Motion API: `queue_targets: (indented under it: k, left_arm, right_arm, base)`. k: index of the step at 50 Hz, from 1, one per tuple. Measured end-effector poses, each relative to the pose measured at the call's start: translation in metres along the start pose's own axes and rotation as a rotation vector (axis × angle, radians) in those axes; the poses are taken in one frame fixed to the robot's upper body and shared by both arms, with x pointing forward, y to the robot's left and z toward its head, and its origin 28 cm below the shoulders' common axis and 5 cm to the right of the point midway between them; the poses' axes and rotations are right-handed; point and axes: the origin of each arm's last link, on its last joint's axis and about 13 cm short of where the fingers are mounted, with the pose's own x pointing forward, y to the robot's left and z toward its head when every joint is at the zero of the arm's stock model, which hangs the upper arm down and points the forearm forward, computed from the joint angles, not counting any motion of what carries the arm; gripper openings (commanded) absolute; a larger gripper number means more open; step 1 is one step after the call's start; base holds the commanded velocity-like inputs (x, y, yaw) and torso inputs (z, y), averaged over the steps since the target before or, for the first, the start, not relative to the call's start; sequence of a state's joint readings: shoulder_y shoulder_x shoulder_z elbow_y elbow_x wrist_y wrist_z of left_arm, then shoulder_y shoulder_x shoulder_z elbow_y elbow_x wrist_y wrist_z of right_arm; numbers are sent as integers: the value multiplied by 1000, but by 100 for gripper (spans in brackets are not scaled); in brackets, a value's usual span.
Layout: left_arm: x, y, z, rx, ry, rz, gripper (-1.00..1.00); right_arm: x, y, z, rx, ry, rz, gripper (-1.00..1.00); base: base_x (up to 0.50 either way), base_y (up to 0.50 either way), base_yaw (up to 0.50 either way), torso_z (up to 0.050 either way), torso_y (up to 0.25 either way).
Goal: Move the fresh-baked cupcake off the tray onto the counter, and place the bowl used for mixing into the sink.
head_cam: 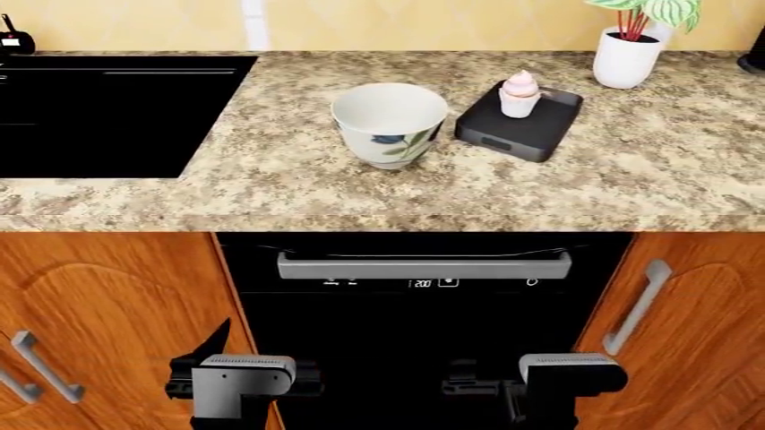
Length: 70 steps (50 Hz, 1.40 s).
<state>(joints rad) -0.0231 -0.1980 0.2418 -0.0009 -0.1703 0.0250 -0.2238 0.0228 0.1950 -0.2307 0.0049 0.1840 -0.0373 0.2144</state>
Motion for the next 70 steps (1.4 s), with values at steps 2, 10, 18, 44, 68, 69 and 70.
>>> queue_targets:
  k: [2, 10, 18, 44, 68, 69, 70]
  left_arm:
    - [0, 0, 0, 0, 0, 0, 100]
    - [0, 0, 0, 0, 0, -1, 100]
    - [0, 0, 0, 0, 1, -1, 100]
    - [0, 0, 0, 0, 1, -4, 100]
    - [-1, 0, 0, 1, 3, -6, 100]
    - [-1, 0, 0, 1, 3, -6, 100]
    - [-1, 0, 0, 0, 3, -6, 100]
  right_arm:
    - [0, 0, 0, 0, 0, 0, 100]
    - [0, 0, 0, 0, 1, 0, 100]
    - [0, 0, 0, 0, 1, 0, 100]
    - [0, 0, -1, -6, 0, 1, 100]
    - [0, 0, -1, -7, 6, -3, 100]
    - [0, 0, -1, -7, 6, -3, 100]
    - [0, 0, -1, -7, 6, -3, 100]
  base:
    - [0, -211, 0, 0, 0]
    - [0, -210, 0, 0, 0]
    - [0, -210, 0, 0, 0]
    - [1, -117, 0, 0, 0]
    - [96, 0, 0, 0, 0]
    - [129, 0, 0, 0, 0]
    - [133, 0, 0, 0, 0]
